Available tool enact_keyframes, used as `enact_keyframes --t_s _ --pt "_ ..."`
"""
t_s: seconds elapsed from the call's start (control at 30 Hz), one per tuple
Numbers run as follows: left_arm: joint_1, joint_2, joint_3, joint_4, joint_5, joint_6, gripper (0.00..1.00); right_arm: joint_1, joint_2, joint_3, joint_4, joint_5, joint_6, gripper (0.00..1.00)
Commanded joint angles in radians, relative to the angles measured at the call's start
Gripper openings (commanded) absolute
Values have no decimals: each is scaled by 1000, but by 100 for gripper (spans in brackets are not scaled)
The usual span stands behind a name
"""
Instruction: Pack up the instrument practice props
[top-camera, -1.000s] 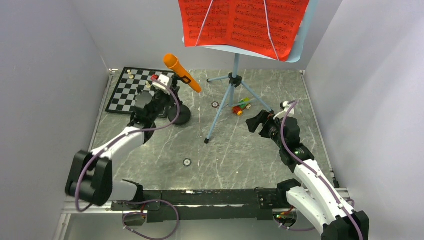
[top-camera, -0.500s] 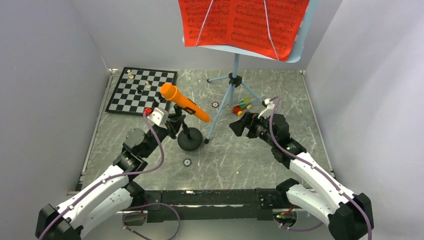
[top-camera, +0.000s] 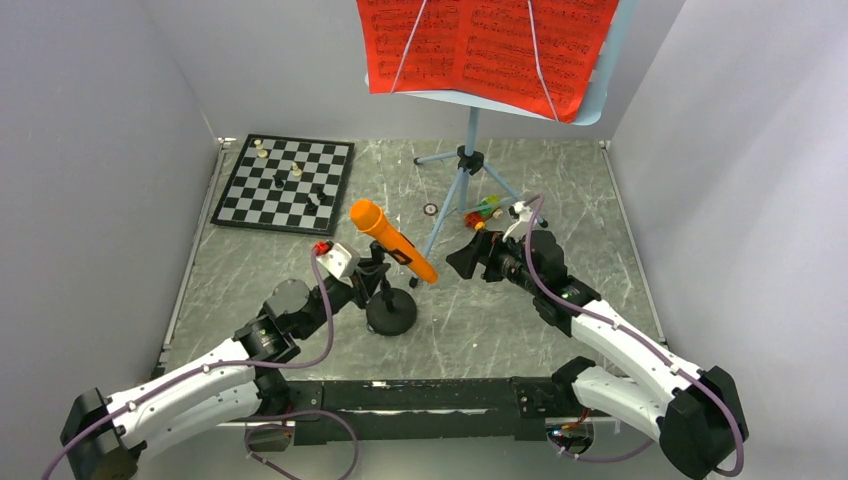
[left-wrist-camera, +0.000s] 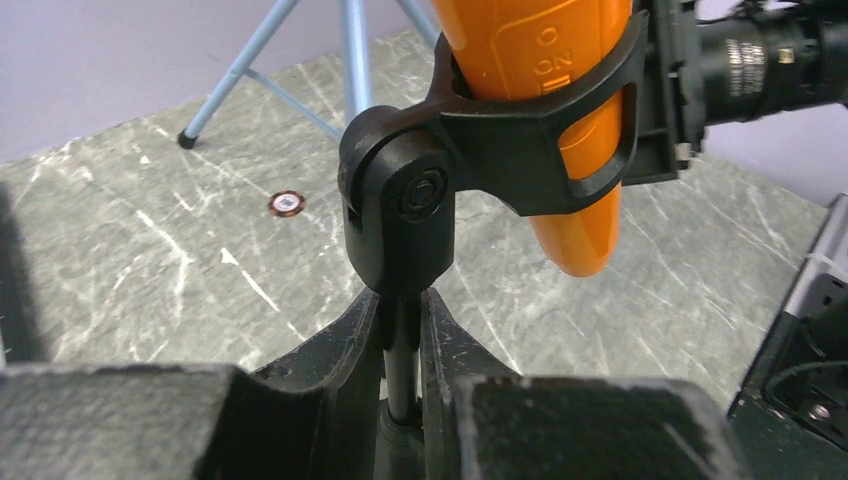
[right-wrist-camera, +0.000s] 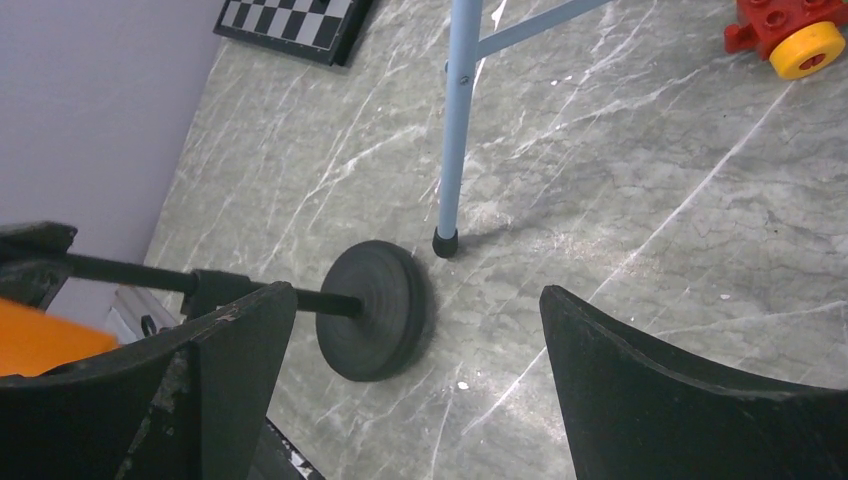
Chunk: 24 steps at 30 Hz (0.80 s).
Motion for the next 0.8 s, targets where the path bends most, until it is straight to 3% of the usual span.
enact_keyframes --t_s 0.0,0.37,0.77 --pt "-90 -6 55 201 -61 -2 0 9 -15 -9 31 22 11 97" --pt "-212 84 -36 316 -219 59 0 9 -107 -85 11 62 26 98" --pt "-227 96 -25 220 -495 169 0 7 -163 -99 -40 118 1 99"
